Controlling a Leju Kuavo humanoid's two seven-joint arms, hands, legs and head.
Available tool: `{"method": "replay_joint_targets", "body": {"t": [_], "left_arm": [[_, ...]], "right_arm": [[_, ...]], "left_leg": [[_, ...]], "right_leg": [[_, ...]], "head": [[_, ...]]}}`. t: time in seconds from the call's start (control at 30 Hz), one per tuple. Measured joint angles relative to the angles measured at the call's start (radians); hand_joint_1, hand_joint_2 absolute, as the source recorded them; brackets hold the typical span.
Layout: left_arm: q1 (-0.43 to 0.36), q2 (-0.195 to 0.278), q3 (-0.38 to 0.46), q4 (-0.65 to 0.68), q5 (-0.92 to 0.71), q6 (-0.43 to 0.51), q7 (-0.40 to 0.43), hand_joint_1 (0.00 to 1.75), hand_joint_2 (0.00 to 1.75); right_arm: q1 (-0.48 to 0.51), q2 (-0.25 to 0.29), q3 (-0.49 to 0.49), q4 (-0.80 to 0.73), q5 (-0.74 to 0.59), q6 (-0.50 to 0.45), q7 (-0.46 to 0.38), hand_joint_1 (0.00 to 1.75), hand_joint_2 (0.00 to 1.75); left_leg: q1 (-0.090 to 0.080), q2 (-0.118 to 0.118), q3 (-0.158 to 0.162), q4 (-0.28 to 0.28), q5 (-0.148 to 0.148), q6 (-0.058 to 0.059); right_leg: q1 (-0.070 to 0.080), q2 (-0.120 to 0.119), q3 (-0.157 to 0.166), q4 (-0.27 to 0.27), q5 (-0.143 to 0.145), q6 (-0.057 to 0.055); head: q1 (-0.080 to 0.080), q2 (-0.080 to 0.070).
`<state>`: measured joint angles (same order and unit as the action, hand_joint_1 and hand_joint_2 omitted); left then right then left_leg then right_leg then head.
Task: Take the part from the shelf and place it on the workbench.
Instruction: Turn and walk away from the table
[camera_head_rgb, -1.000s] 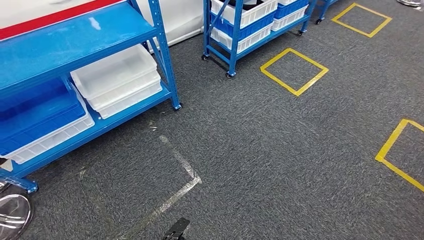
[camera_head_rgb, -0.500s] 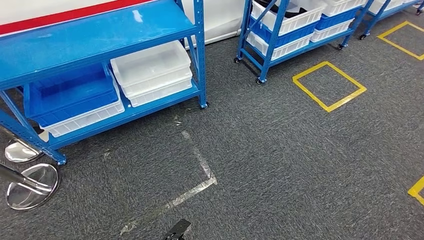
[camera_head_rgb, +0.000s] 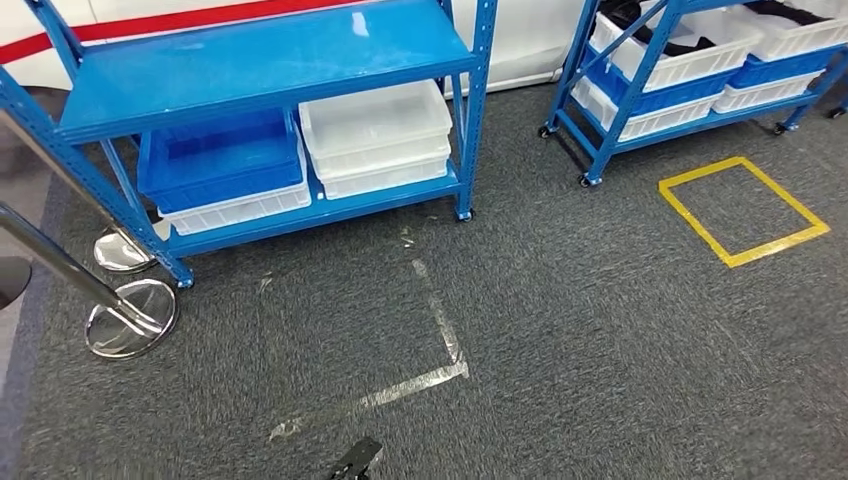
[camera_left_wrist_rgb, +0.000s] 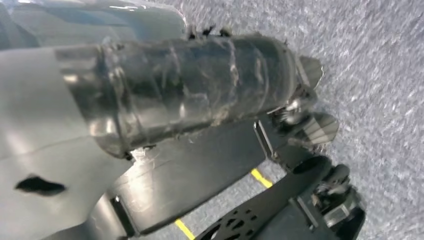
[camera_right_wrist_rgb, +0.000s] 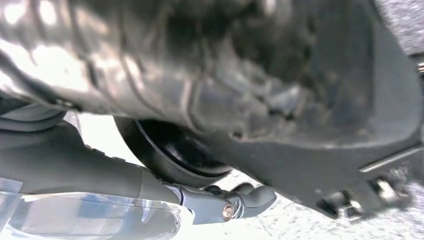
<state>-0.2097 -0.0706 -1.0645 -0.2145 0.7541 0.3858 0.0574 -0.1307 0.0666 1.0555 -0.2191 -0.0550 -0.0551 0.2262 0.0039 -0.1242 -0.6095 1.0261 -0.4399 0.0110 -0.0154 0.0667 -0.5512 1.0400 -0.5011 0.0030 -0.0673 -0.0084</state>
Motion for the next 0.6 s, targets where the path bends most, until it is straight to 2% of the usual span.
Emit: {"method": "replay_joint_targets", "body": {"t": [0.03, 0.07, 0.1, 0.13, 0.17, 0.2, 0.23, 0.27, 0.3, 0.33, 0.4, 0.43, 0.47, 0.53, 0.57, 0.6], "left_arm": [[0.002, 0.0, 0.0, 0.0, 0.0, -0.001, 0.001, 0.0, 0.0], [0.003, 0.0, 0.0, 0.0, 0.0, -0.002, 0.003, 0.0, 0.0], [0.002, 0.001, 0.0, 0.0, 0.0, -0.005, 0.004, 0.0, 0.0], [0.0, 0.001, 0.0, 0.0, -0.001, -0.007, 0.005, 0.0, 0.0], [-0.003, 0.001, 0.0, 0.0, -0.002, -0.01, 0.006, 0.0, 0.0], [-0.006, 0.001, -0.001, 0.0, -0.003, -0.012, 0.006, 0.0, 0.0], [-0.008, 0.001, -0.002, 0.0, -0.004, -0.015, 0.006, 0.0, 0.0], [-0.009, 0.001, -0.003, 0.0, -0.004, -0.017, 0.008, 0.0, 0.0], [-0.01, 0.001, -0.004, 0.0, -0.004, -0.019, 0.01, 0.0, 0.0], [-0.009, 0.002, -0.005, 0.0, -0.004, -0.021, 0.012, 0.0, 0.0], [-0.008, 0.002, -0.006, 0.0, -0.002, -0.023, 0.017, 0.0, 0.0], [-0.008, 0.002, -0.006, 0.0, -0.002, -0.024, 0.018, 0.0, 0.0], [-0.008, 0.001, -0.007, 0.0, -0.001, -0.024, 0.019, 0.0, 0.0], [-0.009, 0.001, -0.007, 0.0, -0.001, -0.025, 0.02, 0.0, 0.0], [-0.008, 0.0, -0.008, 0.0, 0.0, -0.025, 0.02, 0.0, 0.0], [-0.006, 0.0, -0.008, 0.0, 0.001, -0.024, 0.02, 0.0, 0.0]], "right_arm": [[-0.001, 0.0, 0.004, -0.001, 0.002, 0.0, 0.001, 0.0, 0.0], [-0.002, 0.001, 0.008, -0.001, 0.007, 0.0, 0.003, 0.0, 0.0], [-0.002, 0.001, 0.014, -0.002, 0.018, 0.002, 0.005, 0.0, 0.0], [-0.001, 0.002, 0.02, -0.002, 0.032, 0.005, 0.008, 0.0, 0.0], [-0.001, 0.002, 0.028, -0.002, 0.048, 0.009, 0.01, 0.0, 0.0], [-0.001, 0.001, 0.036, -0.001, 0.063, 0.013, 0.013, 0.0, 0.0], [-0.002, 0.001, 0.044, -0.001, 0.073, 0.017, 0.014, 0.0, 0.0], [-0.003, 0.0, 0.052, -0.001, 0.081, 0.02, 0.015, 0.0, 0.0], [-0.004, 0.0, 0.058, -0.001, 0.085, 0.022, 0.016, 0.0, 0.0], [-0.005, 0.0, 0.063, -0.001, 0.087, 0.025, 0.017, 0.0, 0.0], [-0.007, 0.001, 0.07, -0.001, 0.09, 0.032, 0.021, 0.0, 0.0], [-0.007, 0.002, 0.072, -0.001, 0.092, 0.036, 0.024, 0.0, 0.0], [-0.007, 0.002, 0.074, -0.001, 0.096, 0.039, 0.029, 0.0, 0.0], [-0.009, 0.002, 0.08, -0.001, 0.106, 0.044, 0.038, 0.0, 0.0], [-0.011, 0.002, 0.086, -0.001, 0.112, 0.046, 0.044, 0.0, 0.0], [-0.012, 0.002, 0.091, -0.002, 0.118, 0.047, 0.049, 0.0, 0.0]], "left_leg": [[0.001, 0.004, -0.003, 0.001, 0.0, -0.006], [0.0, 0.021, -0.01, 0.011, -0.007, -0.012], [-0.001, 0.046, -0.025, 0.043, -0.025, -0.018], [-0.001, 0.076, -0.048, 0.09, -0.05, -0.022], [-0.002, 0.096, -0.077, 0.151, -0.079, -0.026], [-0.001, 0.105, -0.108, 0.213, -0.102, -0.03], [0.0, 0.108, -0.128, 0.255, -0.111, -0.032], [0.001, 0.111, -0.134, 0.27, -0.107, -0.033], [0.001, 0.115, -0.122, 0.247, -0.085, -0.032], [0.001, 0.124, -0.091, 0.19, -0.052, -0.03], [-0.007, 0.165, -0.022, 0.06, -0.008, -0.02], [-0.011, 0.181, -0.002, 0.021, 0.0, -0.013], [-0.015, 0.19, 0.005, 0.005, -0.004, -0.007], [-0.015, 0.178, 0.006, -0.001, -0.003, 0.003], [-0.013, 0.173, 0.008, -0.005, -0.002, 0.007], [-0.01, 0.167, 0.01, -0.009, -0.001, 0.012]], "right_leg": [[0.0, -0.011, 0.003, -0.003, 0.002, -0.006], [-0.001, -0.022, 0.007, -0.007, 0.005, -0.013], [-0.002, -0.035, 0.011, -0.011, 0.008, -0.019], [-0.002, -0.049, 0.013, -0.013, 0.009, -0.024], [0.0, -0.062, 0.014, -0.013, 0.008, -0.027], [0.002, -0.077, 0.014, -0.012, 0.007, -0.03], [0.003, -0.091, 0.015, -0.012, 0.005, -0.031], [0.004, -0.105, 0.016, -0.011, 0.003, -0.032], [0.004, -0.117, 0.018, -0.011, 0.001, -0.033], [0.004, -0.129, 0.022, -0.011, -0.002, -0.032], [0.008, -0.149, 0.031, -0.011, -0.01, -0.026], [0.01, -0.158, 0.033, -0.012, -0.013, -0.022], [0.013, -0.165, 0.034, -0.013, -0.015, -0.018], [0.017, -0.178, 0.038, -0.016, -0.018, -0.01], [0.017, -0.171, 0.04, -0.012, -0.023, -0.005], [0.016, -0.154, 0.035, 0.003, -0.037, 0.001]], "head": [[0.0, 0.0], [-0.002, 0.0], [-0.006, 0.0], [-0.009, 0.0], [-0.012, 0.0], [-0.013, 0.0], [-0.013, 0.0], [-0.013, 0.0], [-0.013, 0.0], [-0.013, 0.0], [-0.013, 0.0], [-0.013, 0.0], [-0.011, 0.0], [-0.008, 0.0], [-0.006, 0.0], [-0.005, 0.0]]}}
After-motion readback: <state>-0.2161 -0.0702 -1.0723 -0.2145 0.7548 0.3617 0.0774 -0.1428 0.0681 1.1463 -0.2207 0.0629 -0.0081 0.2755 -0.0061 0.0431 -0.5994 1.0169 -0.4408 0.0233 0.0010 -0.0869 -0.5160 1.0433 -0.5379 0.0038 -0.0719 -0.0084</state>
